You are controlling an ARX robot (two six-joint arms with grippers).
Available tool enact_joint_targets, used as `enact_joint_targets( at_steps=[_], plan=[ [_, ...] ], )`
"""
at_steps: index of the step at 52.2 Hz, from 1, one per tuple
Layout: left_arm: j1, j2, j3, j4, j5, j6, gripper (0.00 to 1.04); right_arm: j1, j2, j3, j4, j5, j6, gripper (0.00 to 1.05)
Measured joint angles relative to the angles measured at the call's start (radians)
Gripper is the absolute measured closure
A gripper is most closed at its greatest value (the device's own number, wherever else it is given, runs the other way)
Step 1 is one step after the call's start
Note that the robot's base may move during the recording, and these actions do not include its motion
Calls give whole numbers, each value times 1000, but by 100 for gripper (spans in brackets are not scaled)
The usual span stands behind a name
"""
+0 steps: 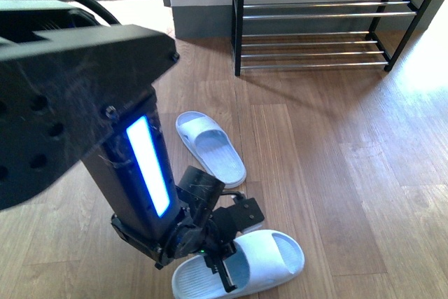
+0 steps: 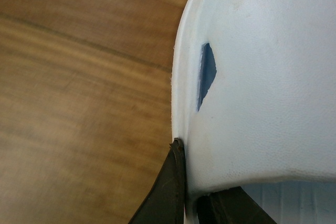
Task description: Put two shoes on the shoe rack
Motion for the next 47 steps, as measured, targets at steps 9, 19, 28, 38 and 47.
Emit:
enact_joint_targets(
  at_steps=[9,19,28,38,47],
  plan=[
    [86,-110,-107,0,-74,-43,103,0,0,0,0,0,0,9],
    [209,-369,-270,66,-172,-186,103,0,0,0,0,0,0,9],
    [316,-738,-477,129,-387,-329,103,0,0,0,0,0,0,9],
    [394,-1094,-692,145,-548,-425,103,0,0,0,0,0,0,9],
    [391,-1369,-823,114,-630,-477,103,0,0,0,0,0,0,9]
  ],
)
